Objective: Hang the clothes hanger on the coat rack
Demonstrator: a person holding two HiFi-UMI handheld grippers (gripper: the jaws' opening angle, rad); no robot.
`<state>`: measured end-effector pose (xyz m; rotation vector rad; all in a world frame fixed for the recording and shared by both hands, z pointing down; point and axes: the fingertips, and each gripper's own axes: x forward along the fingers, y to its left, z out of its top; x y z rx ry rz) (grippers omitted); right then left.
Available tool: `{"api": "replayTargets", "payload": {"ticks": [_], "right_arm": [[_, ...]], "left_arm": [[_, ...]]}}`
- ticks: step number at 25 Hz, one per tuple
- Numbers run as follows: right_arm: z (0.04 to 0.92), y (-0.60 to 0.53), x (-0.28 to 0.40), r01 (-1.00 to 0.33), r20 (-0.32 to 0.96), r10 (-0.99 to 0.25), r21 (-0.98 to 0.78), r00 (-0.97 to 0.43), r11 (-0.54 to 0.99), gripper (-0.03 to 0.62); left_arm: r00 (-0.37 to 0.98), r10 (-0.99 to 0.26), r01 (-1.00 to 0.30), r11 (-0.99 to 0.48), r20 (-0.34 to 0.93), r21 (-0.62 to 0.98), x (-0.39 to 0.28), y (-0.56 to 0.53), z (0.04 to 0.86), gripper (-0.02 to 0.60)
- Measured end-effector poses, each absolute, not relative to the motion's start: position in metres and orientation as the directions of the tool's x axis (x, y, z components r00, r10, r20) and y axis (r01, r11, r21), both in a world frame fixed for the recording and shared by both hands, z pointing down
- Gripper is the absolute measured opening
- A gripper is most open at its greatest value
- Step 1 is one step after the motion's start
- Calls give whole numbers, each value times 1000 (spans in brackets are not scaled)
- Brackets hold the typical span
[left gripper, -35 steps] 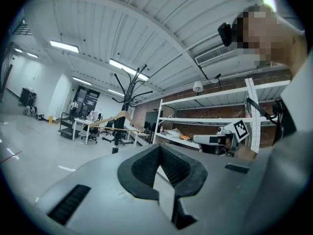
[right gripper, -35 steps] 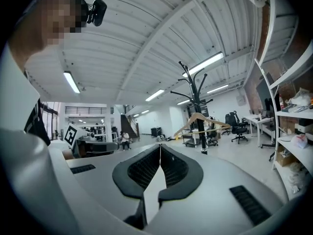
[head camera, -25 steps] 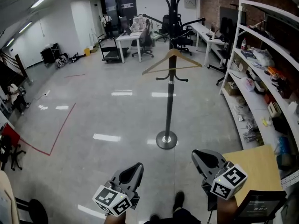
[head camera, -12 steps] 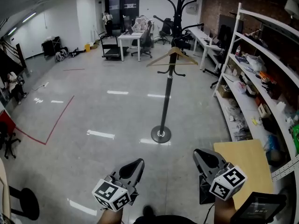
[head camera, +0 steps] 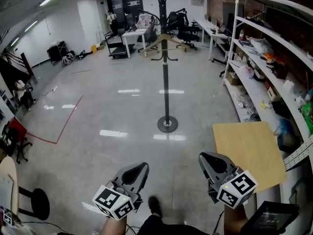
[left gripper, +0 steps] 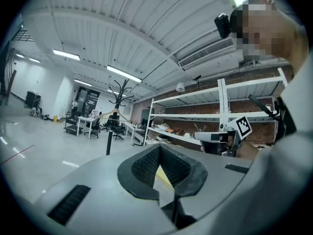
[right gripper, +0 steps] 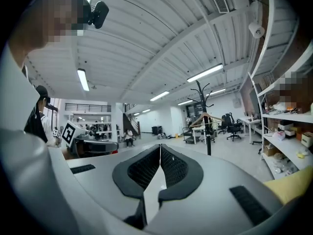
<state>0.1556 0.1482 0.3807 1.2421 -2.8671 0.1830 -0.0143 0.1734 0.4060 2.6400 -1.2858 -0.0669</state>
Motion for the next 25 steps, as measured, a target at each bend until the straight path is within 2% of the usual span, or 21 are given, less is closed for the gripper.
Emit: {"api": "replayTargets", "payload": {"ticks": [4,8,25], "right_arm": [[385,205,187,-715,53,-715,-121,-697,689,8],[369,232,193,-716,31,-718,-114,-695,689,9],[362,335,118,-818,64,-816,-71,-574,570,8]], "left_arm": [[544,-834,-832,-521,93,193,1,233,403,0],[556,-826,-827,-538,90,164,8,266,387,0],[626,-780,-764,-605,27,225,-79,353,394,0]]}}
